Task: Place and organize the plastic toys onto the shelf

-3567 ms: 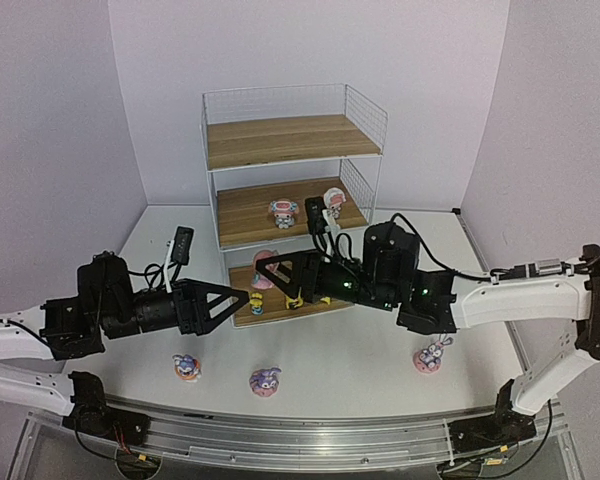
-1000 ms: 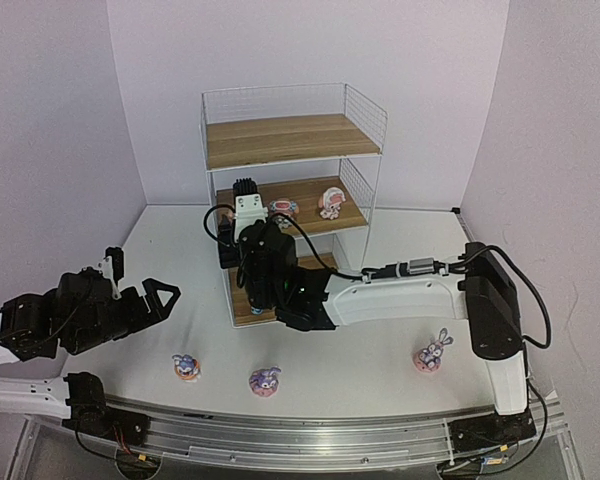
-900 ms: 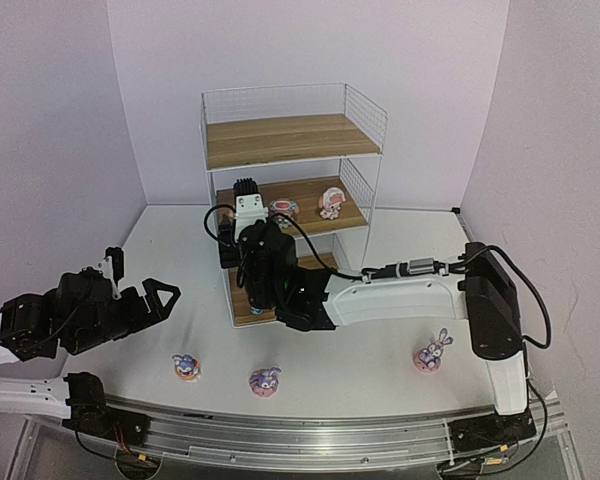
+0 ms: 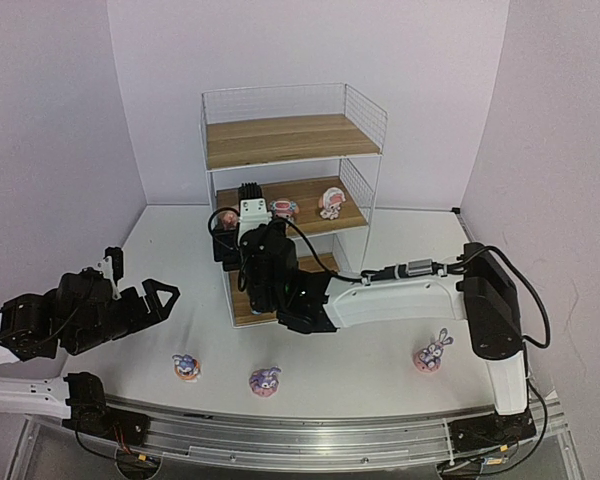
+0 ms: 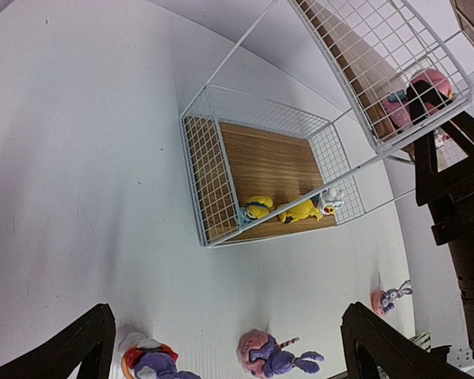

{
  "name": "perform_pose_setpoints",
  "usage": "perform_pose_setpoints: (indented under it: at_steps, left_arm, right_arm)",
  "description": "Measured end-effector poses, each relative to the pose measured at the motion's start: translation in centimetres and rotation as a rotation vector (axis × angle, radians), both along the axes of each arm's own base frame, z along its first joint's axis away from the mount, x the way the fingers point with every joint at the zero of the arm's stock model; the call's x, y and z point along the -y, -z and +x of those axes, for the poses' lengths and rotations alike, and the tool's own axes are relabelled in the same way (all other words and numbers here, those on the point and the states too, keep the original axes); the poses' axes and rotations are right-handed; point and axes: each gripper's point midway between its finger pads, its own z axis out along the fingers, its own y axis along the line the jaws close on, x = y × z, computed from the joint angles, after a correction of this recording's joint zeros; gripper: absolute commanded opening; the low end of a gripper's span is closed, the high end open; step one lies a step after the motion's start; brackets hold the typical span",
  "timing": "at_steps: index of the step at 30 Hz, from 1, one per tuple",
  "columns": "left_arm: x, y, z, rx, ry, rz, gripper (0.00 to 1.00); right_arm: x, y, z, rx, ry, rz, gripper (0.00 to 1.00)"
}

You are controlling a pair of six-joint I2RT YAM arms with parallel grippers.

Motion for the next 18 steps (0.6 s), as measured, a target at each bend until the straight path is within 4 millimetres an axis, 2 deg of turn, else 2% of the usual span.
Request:
perform_pose_setpoints:
  at_steps: [7, 18]
  left_arm:
    - [-0.1, 0.0, 0.1, 0.004, -0.003, 0.004, 1.0]
    - [0.1, -0.3, 0.1, 0.012, 0.0, -0.006, 1.0]
  right_arm:
    - [0.2, 0.7, -0.3, -0.008, -0.006, -0.016, 0.89]
    - [0.7, -0.7, -1.8, 0.006, -0.011, -0.022, 0.94]
